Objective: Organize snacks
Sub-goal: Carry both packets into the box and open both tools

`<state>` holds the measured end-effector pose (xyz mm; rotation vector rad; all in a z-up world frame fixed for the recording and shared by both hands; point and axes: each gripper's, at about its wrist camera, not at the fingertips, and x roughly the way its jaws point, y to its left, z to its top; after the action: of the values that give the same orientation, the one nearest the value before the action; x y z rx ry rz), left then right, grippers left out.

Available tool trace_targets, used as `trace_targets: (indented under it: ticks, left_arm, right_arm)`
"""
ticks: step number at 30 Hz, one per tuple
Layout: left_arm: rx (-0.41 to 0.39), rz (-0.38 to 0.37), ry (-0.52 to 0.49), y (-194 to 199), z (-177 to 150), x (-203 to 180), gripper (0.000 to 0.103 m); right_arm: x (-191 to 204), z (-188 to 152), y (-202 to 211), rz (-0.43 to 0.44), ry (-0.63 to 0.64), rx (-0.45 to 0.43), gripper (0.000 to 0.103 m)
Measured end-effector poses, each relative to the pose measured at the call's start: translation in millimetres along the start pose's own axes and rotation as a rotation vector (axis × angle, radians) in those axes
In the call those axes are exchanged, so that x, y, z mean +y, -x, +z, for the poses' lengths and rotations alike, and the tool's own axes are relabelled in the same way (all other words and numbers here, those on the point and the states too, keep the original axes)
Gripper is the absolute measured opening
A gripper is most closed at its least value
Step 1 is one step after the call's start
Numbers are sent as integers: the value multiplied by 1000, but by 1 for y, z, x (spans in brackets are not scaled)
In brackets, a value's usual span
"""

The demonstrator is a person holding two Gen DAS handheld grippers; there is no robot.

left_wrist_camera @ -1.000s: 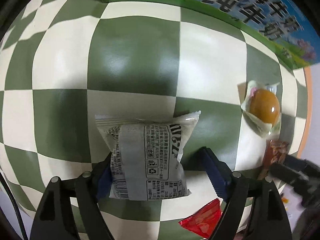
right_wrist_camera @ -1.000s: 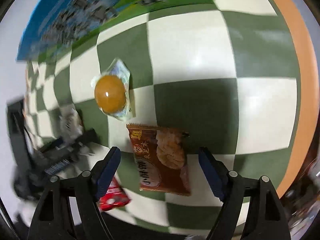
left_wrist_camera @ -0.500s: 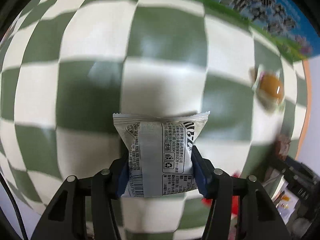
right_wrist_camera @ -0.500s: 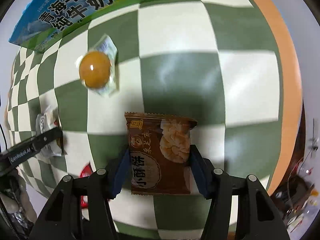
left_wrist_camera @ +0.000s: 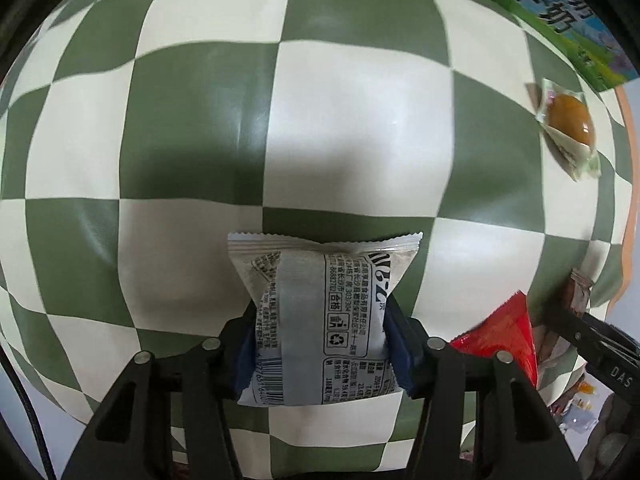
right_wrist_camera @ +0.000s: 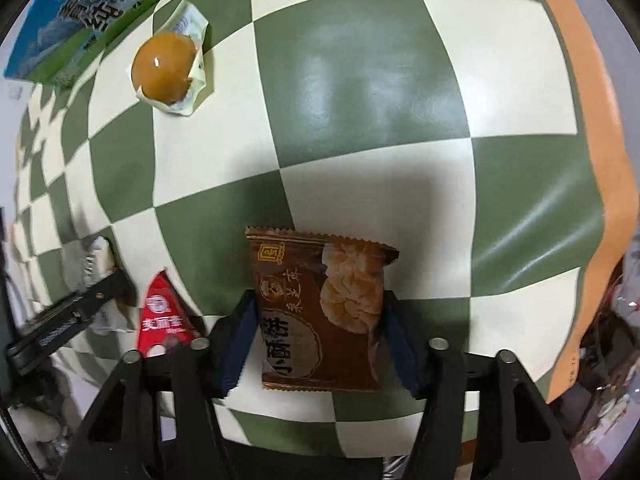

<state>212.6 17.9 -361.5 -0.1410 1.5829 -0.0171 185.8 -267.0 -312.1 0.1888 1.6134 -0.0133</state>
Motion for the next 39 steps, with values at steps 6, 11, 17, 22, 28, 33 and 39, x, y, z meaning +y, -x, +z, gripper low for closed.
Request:
trace_targets:
  ticks: [6,11,17,22,28,33,39]
  left_arm:
    - [-44,-62,-17,32,8,-8,50]
    - [-149,-184,-50,101,31,-24,50]
    - [-278,-274,-115,190,103,-64,50]
    - [-353,-238,-145,224,197,-93,50]
    - [-263,-164,-116,201,304,-102,50]
    - [-160,-145,-88,164,356,-101,50]
    - [-92,-104,-92,127,384,-104,51]
  right_arm:
    - [16,-11,36,125,29,-31,60]
    - [27,5,99,227,59,-128,60]
    - [37,71,202,288,157,-292,60]
    - [81,158,232,204,203,-400,60]
    - [95,264,216,102,186,-362,60]
    - [106,323,180,71,154,-294,60]
    - [109,357,137,45,129,-237,60]
